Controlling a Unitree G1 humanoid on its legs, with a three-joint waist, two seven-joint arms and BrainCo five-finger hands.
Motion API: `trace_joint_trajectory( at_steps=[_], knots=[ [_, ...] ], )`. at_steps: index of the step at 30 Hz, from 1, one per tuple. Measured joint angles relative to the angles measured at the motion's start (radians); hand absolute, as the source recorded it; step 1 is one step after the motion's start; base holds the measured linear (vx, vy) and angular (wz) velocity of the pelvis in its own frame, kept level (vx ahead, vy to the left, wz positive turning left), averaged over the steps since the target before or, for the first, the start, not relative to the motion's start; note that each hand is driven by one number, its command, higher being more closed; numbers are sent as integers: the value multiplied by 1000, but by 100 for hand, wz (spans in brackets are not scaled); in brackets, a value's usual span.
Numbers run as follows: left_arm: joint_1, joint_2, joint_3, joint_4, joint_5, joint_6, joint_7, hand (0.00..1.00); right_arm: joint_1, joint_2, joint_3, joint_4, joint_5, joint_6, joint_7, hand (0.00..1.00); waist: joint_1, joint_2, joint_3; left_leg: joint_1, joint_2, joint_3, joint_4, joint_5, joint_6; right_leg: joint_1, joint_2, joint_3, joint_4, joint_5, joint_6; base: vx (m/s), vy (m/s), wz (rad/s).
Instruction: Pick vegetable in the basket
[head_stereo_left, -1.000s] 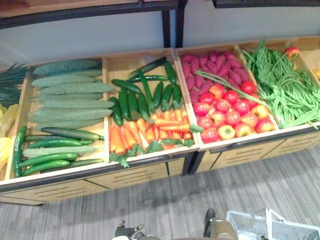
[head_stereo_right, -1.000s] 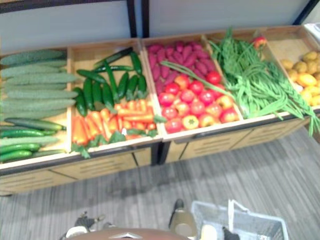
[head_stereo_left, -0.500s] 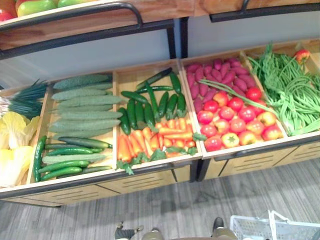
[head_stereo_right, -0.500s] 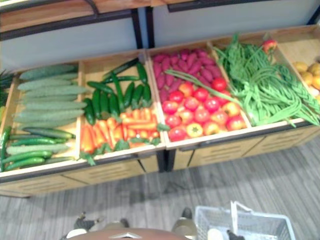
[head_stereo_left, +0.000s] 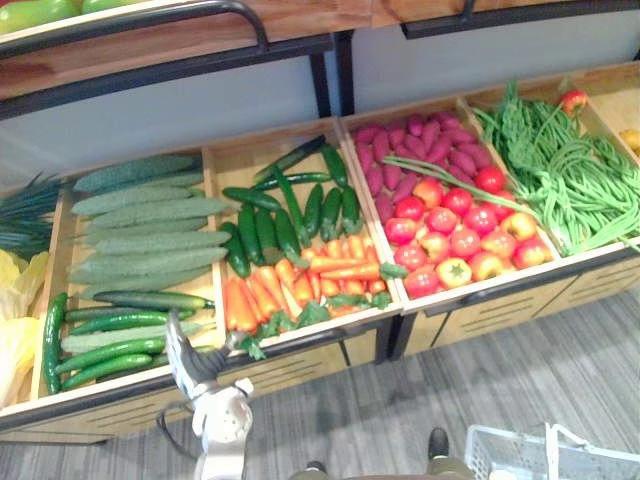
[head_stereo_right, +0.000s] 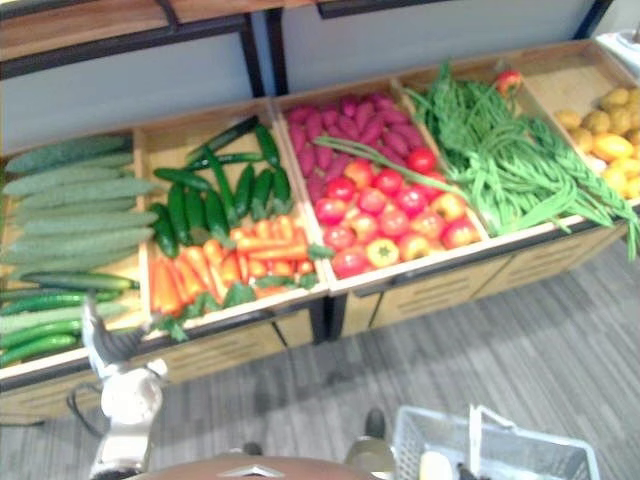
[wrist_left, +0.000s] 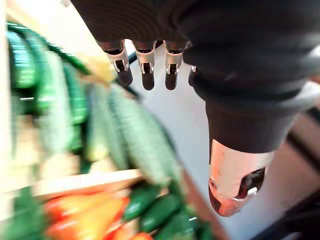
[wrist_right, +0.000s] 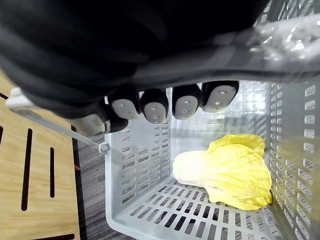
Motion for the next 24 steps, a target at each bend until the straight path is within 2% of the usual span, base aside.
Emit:
trace_joint_trajectory(
  at_steps=[3, 7, 11, 14, 15, 18, 19, 24],
  knots=[
    [-41, 84, -2, -58, 38, -16, 28, 0, -7, -14, 11, 9, 0, -2, 5, 100, -3, 8, -5, 26, 5, -1, -15, -6, -3, 1, 13, 22, -1, 3, -3, 58, -18, -27],
    [-55, 160, -34, -95, 72, -42, 23, 0, -13, -16, 35, 9, -3, -13, 14, 100, -25, -2, -6, 34, -1, 2, -14, -18, 1, 2, 10, 35, -4, 3, -3, 9, 7, -10],
    [-72, 226, -83, -75, 78, -46, -27, 0, -19, -19, 42, 14, -5, -14, 15, 100, -28, -7, -9, 46, -6, 28, -12, -26, 3, 3, 8, 57, -15, 13, -9, -7, 5, -15],
    [-114, 294, -107, 23, 80, -46, -77, 0, -24, -26, 43, 13, -5, -14, 20, 100, -34, -5, -10, 47, -9, 50, -12, -28, 3, -2, 8, 75, -34, 28, -8, -27, -14, -20],
    [-125, 315, -107, 68, 80, -42, -99, 0, -28, -30, 43, 9, -5, -13, 24, 100, -46, -3, -11, 45, -9, 57, -12, -28, 3, -10, 10, 85, -34, 30, -9, -36, -28, -23],
    [-144, 351, -119, 150, 88, -36, -135, 0, -32, -32, 48, -13, -6, -13, 26, 100, -51, 1, -11, 45, -8, 90, -12, -29, 0, -33, 16, 115, -34, 40, -10, -50, -41, -35],
    [-160, 374, -141, 188, 102, -20, -158, 0, -33, -32, 56, -21, -6, -13, 29, 100, -52, 1, -12, 45, -6, 106, -12, -30, -1, -43, 19, 125, -34, 44, -11, -41, -44, -30],
    [-224, 414, -223, 263, 172, -6, -213, 0, -28, -35, 83, -52, -6, -14, 30, 100, -54, 6, -11, 40, -2, 135, -12, -33, -5, -68, 27, 152, -34, 51, -10, -36, -47, -20]
  ],
)
